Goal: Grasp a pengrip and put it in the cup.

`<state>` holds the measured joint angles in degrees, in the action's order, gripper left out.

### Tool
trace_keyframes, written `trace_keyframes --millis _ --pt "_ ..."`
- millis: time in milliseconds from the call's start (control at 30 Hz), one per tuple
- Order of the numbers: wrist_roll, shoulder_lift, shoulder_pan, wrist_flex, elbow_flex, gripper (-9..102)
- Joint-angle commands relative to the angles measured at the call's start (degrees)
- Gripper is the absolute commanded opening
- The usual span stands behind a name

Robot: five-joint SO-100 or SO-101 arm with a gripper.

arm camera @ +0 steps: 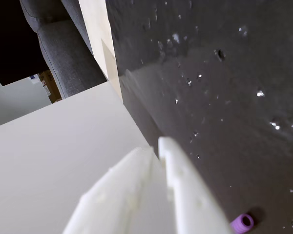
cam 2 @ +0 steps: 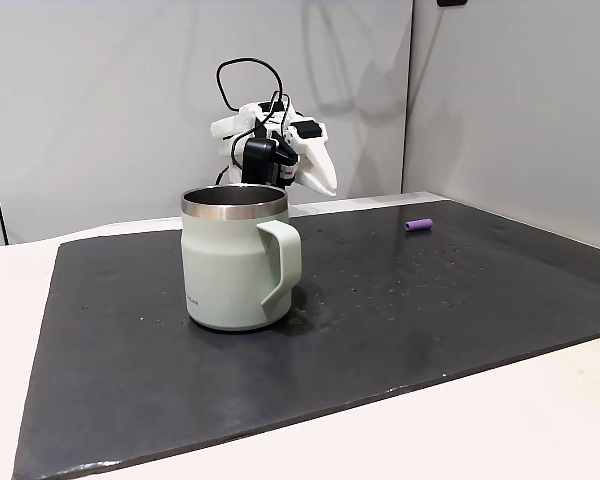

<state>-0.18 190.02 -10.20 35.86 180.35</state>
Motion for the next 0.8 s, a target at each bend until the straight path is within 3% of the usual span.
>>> trace_keyframes --millis 0,600,767 --pt "0.3 1.1 -0.4 0.2 2.4 0" --pt "-0.7 1.1 -1.0 0.2 2.0 0" --pt "-1.0 1.1 -1.5 4.9 -5.0 0"
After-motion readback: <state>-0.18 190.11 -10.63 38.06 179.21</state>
